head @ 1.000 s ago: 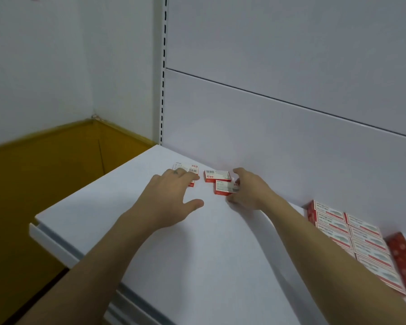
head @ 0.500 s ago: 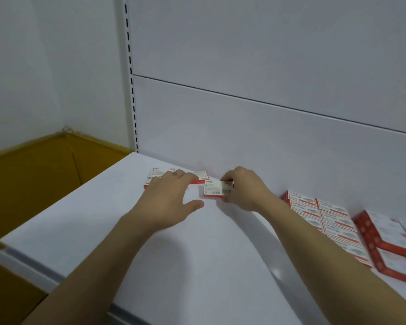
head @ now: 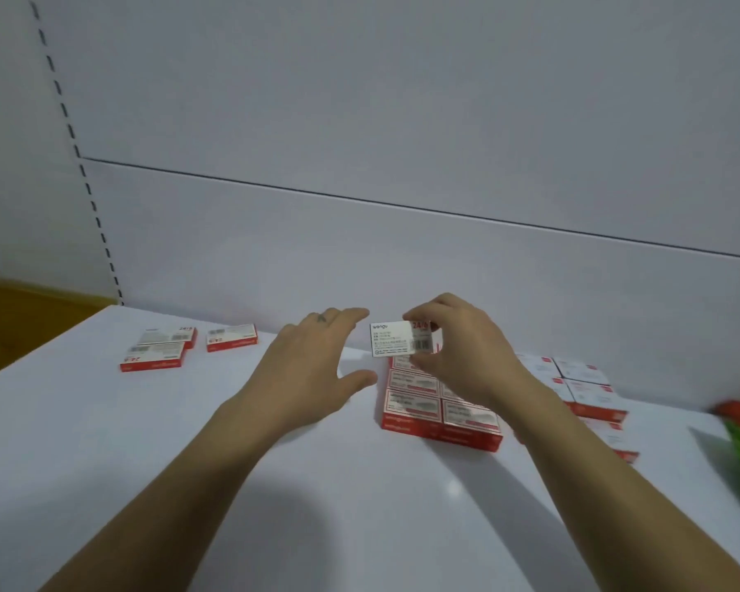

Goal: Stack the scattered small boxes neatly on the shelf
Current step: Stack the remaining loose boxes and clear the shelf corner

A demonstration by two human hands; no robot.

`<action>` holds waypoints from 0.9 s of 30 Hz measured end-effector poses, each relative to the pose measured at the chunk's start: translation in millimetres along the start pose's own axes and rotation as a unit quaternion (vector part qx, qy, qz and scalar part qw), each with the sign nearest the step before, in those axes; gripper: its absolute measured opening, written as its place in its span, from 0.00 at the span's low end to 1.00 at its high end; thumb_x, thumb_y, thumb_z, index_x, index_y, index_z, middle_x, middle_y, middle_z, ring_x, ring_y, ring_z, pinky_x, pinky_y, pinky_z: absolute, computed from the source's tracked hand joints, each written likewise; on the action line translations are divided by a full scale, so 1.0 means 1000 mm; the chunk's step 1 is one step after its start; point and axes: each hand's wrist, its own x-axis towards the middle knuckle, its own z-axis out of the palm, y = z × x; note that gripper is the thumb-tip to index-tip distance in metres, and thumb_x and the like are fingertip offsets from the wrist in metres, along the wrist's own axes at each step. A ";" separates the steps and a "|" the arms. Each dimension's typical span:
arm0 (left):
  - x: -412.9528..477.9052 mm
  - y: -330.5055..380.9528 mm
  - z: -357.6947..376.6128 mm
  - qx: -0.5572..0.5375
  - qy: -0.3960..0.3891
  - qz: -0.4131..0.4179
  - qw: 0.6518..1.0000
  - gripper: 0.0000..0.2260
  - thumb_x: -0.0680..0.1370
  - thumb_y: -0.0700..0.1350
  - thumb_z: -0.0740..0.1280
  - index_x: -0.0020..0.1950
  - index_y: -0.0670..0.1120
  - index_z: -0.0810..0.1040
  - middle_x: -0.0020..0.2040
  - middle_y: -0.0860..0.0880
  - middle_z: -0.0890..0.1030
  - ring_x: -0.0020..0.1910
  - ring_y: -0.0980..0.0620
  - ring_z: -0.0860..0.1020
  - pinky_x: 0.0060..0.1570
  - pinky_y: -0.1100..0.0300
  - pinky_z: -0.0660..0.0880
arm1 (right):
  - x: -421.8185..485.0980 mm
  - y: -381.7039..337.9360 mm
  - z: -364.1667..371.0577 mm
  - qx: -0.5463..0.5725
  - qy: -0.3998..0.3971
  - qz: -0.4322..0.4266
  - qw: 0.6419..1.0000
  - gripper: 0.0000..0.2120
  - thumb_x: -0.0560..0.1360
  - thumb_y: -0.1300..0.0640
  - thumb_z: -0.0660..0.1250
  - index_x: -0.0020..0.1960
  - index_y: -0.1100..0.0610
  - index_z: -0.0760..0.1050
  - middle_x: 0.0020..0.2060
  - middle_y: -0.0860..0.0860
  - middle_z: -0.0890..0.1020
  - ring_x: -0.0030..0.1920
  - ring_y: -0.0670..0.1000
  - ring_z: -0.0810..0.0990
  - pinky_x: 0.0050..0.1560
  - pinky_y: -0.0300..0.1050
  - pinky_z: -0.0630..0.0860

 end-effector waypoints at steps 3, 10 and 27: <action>0.006 0.032 0.015 -0.018 -0.004 0.021 1.000 0.33 0.72 0.61 0.68 0.73 0.59 0.58 0.69 0.55 0.70 0.66 0.52 0.69 0.63 0.51 0.67 | -0.019 0.026 -0.013 0.000 0.009 0.020 1.000 0.21 0.69 0.53 0.74 0.61 0.47 0.75 0.52 0.42 0.75 0.51 0.43 0.73 0.48 0.39 0.71; 0.015 0.095 0.049 -0.035 0.008 0.072 0.997 0.28 0.73 0.57 0.69 0.70 0.56 0.65 0.63 0.54 0.75 0.59 0.52 0.72 0.57 0.55 0.68 | -0.060 0.075 -0.034 0.027 0.022 0.040 0.999 0.22 0.69 0.56 0.74 0.62 0.49 0.76 0.51 0.44 0.75 0.49 0.45 0.73 0.51 0.41 0.72; -0.005 0.159 0.097 -0.076 0.080 0.104 0.988 0.18 0.69 0.48 0.75 0.57 0.49 0.76 0.52 0.53 0.78 0.50 0.51 0.75 0.48 0.56 0.71 | -0.122 0.135 -0.025 0.183 0.074 0.060 0.978 0.24 0.67 0.63 0.75 0.62 0.52 0.77 0.51 0.42 0.74 0.48 0.42 0.74 0.54 0.39 0.73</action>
